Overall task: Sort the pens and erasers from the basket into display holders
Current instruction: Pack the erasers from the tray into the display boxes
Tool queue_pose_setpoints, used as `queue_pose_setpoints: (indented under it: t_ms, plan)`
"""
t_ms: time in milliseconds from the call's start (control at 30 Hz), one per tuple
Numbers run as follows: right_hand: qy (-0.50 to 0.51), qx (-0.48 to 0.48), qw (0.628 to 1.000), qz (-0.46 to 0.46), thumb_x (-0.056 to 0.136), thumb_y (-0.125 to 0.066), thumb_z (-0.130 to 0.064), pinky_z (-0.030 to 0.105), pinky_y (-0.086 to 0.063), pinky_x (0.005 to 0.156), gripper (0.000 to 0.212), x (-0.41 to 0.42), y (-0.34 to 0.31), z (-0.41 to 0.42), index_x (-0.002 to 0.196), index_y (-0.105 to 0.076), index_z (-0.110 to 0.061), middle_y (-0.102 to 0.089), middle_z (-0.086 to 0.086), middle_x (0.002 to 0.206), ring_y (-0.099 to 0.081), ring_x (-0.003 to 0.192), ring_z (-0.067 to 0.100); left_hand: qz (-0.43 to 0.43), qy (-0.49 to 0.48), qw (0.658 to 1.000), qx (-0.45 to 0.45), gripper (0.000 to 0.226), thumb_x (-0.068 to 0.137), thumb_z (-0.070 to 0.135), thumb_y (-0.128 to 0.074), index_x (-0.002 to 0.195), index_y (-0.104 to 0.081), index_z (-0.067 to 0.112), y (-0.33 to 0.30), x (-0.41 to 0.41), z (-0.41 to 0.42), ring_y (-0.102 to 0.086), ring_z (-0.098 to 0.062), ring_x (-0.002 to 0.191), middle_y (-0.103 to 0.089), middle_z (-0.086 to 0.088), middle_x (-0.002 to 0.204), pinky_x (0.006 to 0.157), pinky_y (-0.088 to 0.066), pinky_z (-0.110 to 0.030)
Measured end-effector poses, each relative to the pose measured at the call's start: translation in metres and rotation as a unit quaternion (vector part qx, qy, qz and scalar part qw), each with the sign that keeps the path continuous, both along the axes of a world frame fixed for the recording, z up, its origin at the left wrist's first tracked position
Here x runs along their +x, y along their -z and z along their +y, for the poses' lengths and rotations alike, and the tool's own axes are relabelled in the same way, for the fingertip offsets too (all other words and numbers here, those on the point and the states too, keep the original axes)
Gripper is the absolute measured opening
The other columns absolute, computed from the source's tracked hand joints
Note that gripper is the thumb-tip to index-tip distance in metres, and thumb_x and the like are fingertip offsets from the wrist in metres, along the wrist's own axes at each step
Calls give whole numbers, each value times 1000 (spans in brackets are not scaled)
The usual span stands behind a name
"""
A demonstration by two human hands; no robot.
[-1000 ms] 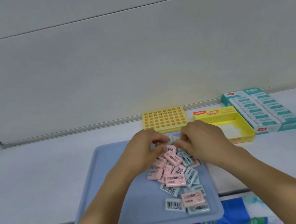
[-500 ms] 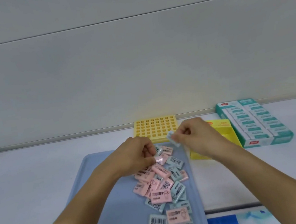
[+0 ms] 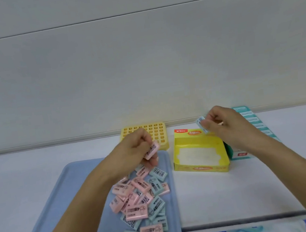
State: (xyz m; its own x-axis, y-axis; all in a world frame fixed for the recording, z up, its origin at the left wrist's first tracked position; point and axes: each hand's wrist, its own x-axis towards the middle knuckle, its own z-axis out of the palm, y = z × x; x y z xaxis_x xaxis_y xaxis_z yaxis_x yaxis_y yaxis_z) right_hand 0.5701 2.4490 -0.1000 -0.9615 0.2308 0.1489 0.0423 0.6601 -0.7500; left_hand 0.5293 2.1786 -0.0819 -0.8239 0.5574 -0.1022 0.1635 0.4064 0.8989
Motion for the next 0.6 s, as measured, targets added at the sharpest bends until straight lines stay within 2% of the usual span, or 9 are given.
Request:
queue_pose_setpoints:
  t_ms: [33, 67, 133, 200, 267, 333, 400, 467, 600]
  plan:
    - [-7, 15, 1000, -2, 94, -57, -38, 22, -34, 59, 21, -2, 0, -1, 79, -53, -24, -59, -11, 75, -54, 69, -3, 2, 3, 1000, 1, 15, 100, 6, -34, 91, -43, 14, 1, 4, 9, -58, -25, 64, -60, -6, 66, 66, -53, -45]
    - [-12, 27, 1000, -10, 95, -55, -38, 18, -29, 55, 21, -3, 1, -3, 80, -51, -25, -56, -12, 72, -51, 65, -6, 3, 6, 1000, -10, 16, 100, 9, -32, 93, -43, 19, 3, 8, 16, -50, -23, 60, -52, -4, 65, 60, -48, -43]
    - [-15, 52, 998, -27, 98, -50, -39, 19, -26, 52, 20, -4, 4, -7, 83, -48, -25, -50, -12, 68, -47, 59, -2, -9, 7, 999, -36, 19, 100, 17, -33, 94, -48, 28, 7, 13, 29, -43, -11, 53, -47, 7, 64, 53, -39, -29]
    - [-5, 66, 998, -18, 98, -47, -40, 22, -25, 51, 20, -3, 6, -10, 85, -46, -24, -50, -10, 65, -45, 57, 2, -19, 28, 998, -45, 22, 99, 23, -36, 90, -55, 32, 8, 17, 38, -44, 1, 52, -50, 16, 62, 54, -34, -24]
    - [5, 93, 996, -5, 99, -45, -39, 26, -26, 51, 20, -1, 7, -12, 88, -44, -22, -51, -8, 64, -46, 57, 4, -3, 69, 996, -56, 20, 95, 46, -45, 83, -57, 37, 11, 21, 43, -48, 8, 60, -53, 27, 65, 61, -36, -26]
    - [15, 135, 991, -1, 100, -43, -38, 30, -31, 53, 20, 1, 7, -15, 90, -42, -20, -53, -7, 66, -51, 61, 10, 32, 104, 989, -104, 32, 75, 72, -58, 89, -58, 42, 14, 23, 45, -56, 9, 84, -59, 27, 87, 75, -45, -27]
    - [27, 175, 984, -9, 100, -40, -39, 33, -34, 55, 22, 3, 8, -16, 91, -39, -20, -53, -5, 68, -52, 63, 18, 150, 117, 960, -208, 36, 74, 62, -68, 103, -58, 43, 20, 22, 48, -58, -5, 101, -60, 18, 98, 78, -44, -26]
    - [37, 214, 976, -23, 101, -37, -40, 34, -34, 57, 23, 4, 8, -17, 90, -37, -19, -53, -3, 70, -52, 65, 22, 287, 95, 914, -269, 21, 86, 45, -65, 105, -63, 38, 22, 19, 55, -59, -14, 99, -65, 11, 97, 70, -37, -26]
    - [79, 301, 950, -14, 101, -32, -42, 33, -34, 54, 26, 7, 6, -13, 92, -35, -18, -57, 1, 72, -51, 64, 25, 389, 58, 867, -307, 15, 93, 35, -58, 107, -64, 37, 27, 7, 59, -62, -18, 96, -68, 7, 103, 66, -32, -25]
